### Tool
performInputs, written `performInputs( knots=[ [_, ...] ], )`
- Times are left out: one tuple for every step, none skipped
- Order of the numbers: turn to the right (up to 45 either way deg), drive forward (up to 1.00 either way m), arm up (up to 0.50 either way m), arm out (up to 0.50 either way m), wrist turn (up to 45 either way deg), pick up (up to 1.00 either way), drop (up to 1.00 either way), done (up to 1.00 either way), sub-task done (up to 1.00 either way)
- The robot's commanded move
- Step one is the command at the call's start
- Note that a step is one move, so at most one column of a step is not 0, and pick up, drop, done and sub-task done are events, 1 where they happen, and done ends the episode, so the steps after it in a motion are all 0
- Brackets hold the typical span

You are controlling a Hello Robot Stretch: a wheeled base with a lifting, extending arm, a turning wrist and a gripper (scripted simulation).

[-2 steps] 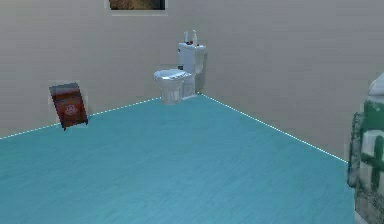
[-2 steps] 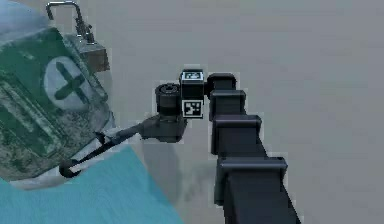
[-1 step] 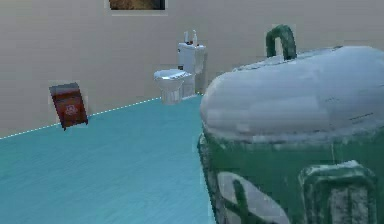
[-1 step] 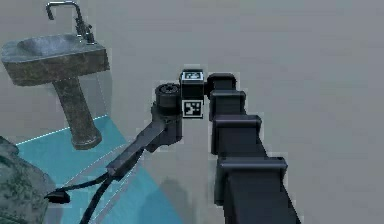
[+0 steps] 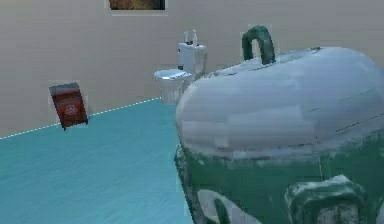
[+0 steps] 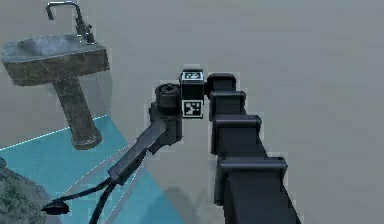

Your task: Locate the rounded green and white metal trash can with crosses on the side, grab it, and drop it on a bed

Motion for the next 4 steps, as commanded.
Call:
performInputs(
  knots=[
    [0.0,0.0,0.0,-0.18,0.0,0.0,0.0,0.0,0.0],
    [-45.0,0.0,0.0,0.0,0.0,0.0,0.0,0.0,0.0],
    [-45.0,0.0,0.0,0.0,0.0,0.0,0.0,0.0,0.0],
    [-12.0,0.0,0.0,0.0,0.0,0.0,0.0,0.0,0.0]
  ],
)
